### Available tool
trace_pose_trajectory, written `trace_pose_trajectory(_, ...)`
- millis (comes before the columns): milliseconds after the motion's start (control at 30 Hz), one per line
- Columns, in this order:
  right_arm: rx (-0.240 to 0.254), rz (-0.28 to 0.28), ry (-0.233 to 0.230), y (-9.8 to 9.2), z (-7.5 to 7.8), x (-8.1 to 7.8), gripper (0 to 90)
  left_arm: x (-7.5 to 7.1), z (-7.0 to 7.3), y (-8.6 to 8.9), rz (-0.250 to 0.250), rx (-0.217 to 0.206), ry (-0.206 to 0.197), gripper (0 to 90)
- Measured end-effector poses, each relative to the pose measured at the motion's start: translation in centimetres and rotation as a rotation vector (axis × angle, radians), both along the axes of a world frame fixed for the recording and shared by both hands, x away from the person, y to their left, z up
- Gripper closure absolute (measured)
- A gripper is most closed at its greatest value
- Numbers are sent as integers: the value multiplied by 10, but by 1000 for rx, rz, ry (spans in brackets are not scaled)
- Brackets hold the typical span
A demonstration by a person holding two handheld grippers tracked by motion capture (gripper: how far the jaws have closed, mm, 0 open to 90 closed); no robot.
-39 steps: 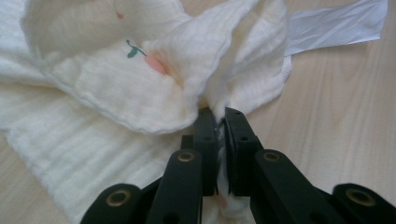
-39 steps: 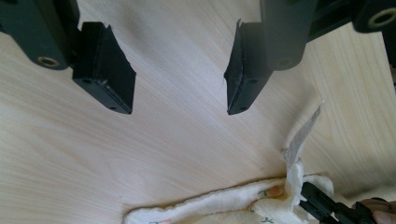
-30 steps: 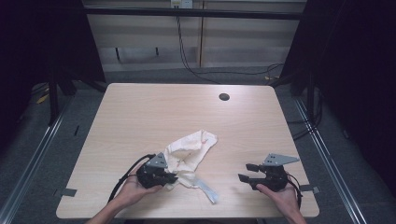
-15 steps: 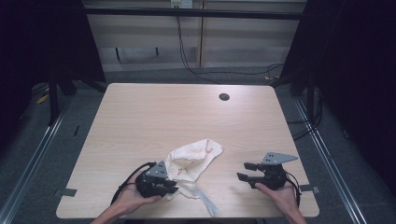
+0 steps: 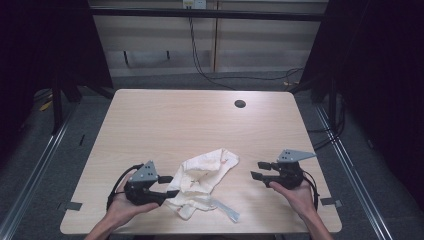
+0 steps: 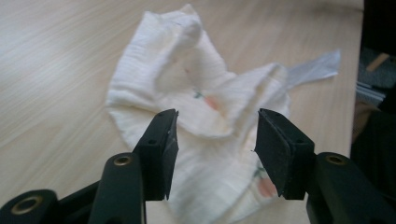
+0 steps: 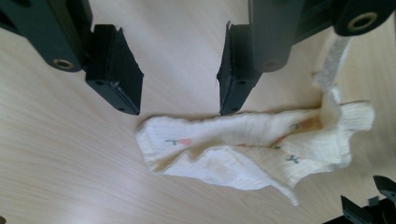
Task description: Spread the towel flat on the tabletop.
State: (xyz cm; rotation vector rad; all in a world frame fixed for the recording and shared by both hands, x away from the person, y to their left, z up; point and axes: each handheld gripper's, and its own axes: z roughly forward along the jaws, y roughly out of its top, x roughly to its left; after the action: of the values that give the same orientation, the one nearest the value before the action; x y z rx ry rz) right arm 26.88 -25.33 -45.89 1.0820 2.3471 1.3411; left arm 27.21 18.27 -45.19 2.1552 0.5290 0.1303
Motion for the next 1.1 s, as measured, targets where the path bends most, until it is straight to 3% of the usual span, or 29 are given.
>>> trace_pose_trajectory(33, -13, 3, 5, 3, -1, 12, 534, 8, -7, 2, 30, 9, 31, 504)
trace_pose_trajectory(133, -26, 8, 15, 7, -4, 25, 570, 14, -14, 1, 34, 37, 44, 498)
trace_pose_trajectory(167, -41, 15, 28, 13, -9, 40, 601, 15, -15, 0, 39, 35, 47, 488)
trace_pose_trajectory(233, -47, 18, 39, 15, -10, 45, 621, 15, -14, -1, 43, 25, 44, 484)
trace_pose_trajectory(367, -74, 34, 69, 30, -20, 71, 685, 16, -8, -6, 44, 2, 20, 479)
trace_pose_trajectory(500, -82, 44, 104, 38, -30, 86, 717, 24, -5, -19, 41, 14, 2, 479)
trace_pose_trajectory(700, -104, 47, 112, 45, -40, 90, 719, 35, 0, -34, 47, 11, -16, 477)
trace_pose_trajectory(867, -125, 35, 99, 48, -44, 90, 666, 46, 2, -56, 35, 20, -25, 417)
trace_pose_trajectory(1033, -127, 39, 107, 50, -47, 91, 694, 48, -6, -73, -3, 38, -23, 487)
trace_pose_trajectory(1100, -126, 37, 109, 51, -47, 90, 739, 49, -9, -73, -13, 19, -28, 600)
